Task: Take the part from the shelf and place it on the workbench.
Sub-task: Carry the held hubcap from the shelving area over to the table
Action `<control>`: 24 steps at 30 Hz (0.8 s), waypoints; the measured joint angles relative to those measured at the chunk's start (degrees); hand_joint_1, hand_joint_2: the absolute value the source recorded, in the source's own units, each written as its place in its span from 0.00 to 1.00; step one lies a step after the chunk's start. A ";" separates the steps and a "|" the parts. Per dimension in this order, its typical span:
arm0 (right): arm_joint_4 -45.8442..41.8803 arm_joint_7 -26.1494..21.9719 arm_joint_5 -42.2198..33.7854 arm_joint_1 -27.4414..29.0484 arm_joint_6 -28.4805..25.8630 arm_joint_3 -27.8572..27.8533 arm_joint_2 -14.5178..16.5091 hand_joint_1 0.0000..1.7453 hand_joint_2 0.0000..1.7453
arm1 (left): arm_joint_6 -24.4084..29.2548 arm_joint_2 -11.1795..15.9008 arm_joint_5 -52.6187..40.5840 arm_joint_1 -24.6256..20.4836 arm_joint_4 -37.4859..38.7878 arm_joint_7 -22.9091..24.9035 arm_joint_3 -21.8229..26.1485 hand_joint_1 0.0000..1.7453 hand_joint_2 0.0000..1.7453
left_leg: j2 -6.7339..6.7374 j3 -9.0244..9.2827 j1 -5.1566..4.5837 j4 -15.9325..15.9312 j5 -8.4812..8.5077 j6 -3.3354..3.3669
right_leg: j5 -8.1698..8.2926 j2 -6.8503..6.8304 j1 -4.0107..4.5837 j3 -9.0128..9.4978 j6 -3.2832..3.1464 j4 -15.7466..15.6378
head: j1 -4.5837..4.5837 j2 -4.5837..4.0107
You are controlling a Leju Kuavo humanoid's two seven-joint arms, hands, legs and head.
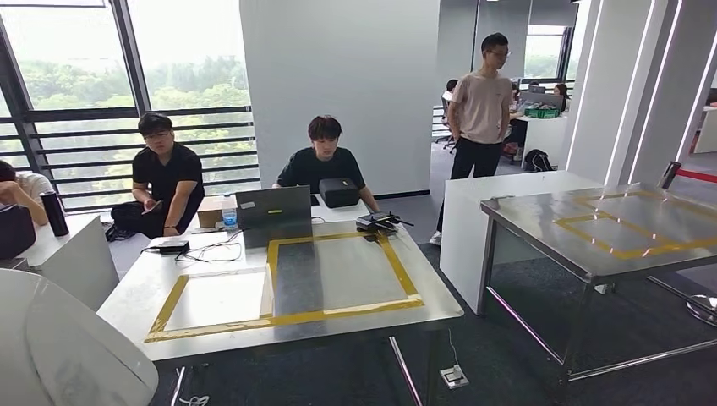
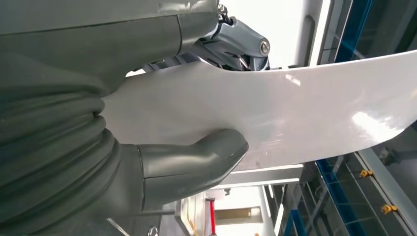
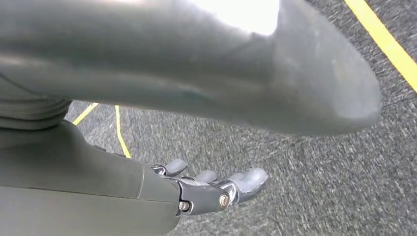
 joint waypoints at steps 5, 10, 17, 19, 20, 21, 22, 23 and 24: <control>0.00 -0.10 -0.04 0.12 -0.30 -0.03 0.15 0.00 0.00 | 0.49 -0.26 -1.21 -0.46 0.09 -0.06 -0.19 1.00 1.00 | 7.00 -6.27 -0.41 13.63 -7.26 -0.59 | 0.46 -3.88 0.30 -0.22 -1.42 -0.57 | -0.34 0.00; 0.00 -0.51 -0.83 -0.09 -0.62 -0.48 0.21 0.00 0.00 | 0.68 -0.57 -1.57 -0.31 0.04 -0.17 -0.22 1.00 1.00 | 8.15 0.00 -0.66 5.21 -3.25 0.28 | 0.32 -6.48 0.82 -0.25 -1.27 -0.30 | -0.35 0.00; -0.01 -0.46 -1.28 -0.36 -0.61 -0.96 0.24 0.00 0.00 | 0.78 -0.71 -1.61 -0.14 -0.55 -0.32 -0.23 1.00 1.00 | 8.16 2.73 -0.72 -0.59 -1.79 2.82 | -1.13 -5.16 0.78 -1.23 0.89 2.09 | -0.20 0.01; 0.00 -0.50 -1.30 -0.22 -0.62 -0.97 0.24 0.00 0.00 | 0.78 -0.98 -1.62 -0.23 -0.62 -0.39 -0.26 1.00 1.00 | 8.02 2.59 -0.57 -0.67 -1.58 3.23 | -4.78 -2.94 0.53 -4.41 1.41 8.85 | -0.09 0.01; 0.00 -0.52 -1.30 -0.11 -0.62 -0.97 0.24 0.00 0.00 | 0.78 -1.14 -1.62 -0.22 -0.61 -0.39 -0.27 1.00 1.00 | 7.88 2.44 -0.57 -0.64 -1.54 3.32 | -6.40 -2.50 0.44 -6.29 1.58 12.72 | -0.05 0.01; 0.00 -0.57 -1.31 0.01 -0.61 -0.98 0.23 0.00 0.00 | 0.78 -1.29 -1.62 -0.18 -0.56 -0.41 -0.28 1.00 1.00 | 7.68 2.32 -0.55 -0.59 -1.52 3.36 | -7.11 -2.37 0.38 -7.60 1.69 15.37 | -0.03 0.00; 0.00 -0.64 -1.31 0.10 -0.59 -0.98 0.22 0.00 0.00 | 0.78 -1.40 -1.62 -0.15 -0.52 -0.43 -0.29 1.00 1.00 | 7.46 2.25 -0.51 -0.51 -1.51 3.35 | -6.71 -2.35 0.31 -7.92 1.76 15.94 | -0.01 0.01; 0.00 -0.74 -1.31 0.14 -0.52 -0.98 0.22 0.00 0.00 | 0.78 -1.47 -1.62 -0.12 -0.49 -0.49 -0.29 1.00 1.00 | 7.21 2.22 -0.44 -0.39 -1.55 3.26 | -5.21 -2.34 0.22 -7.06 1.80 14.11 | 0.01 0.00; 0.00 -0.85 -1.31 0.15 -0.43 -0.98 0.21 0.00 0.00 | 0.78 -1.52 -1.62 -0.11 -0.46 -0.56 -0.29 1.00 1.00 | 7.00 2.22 -0.35 -0.21 -1.63 3.09 | -3.12 -2.27 0.08 -5.21 1.82 10.37 | 0.02 0.00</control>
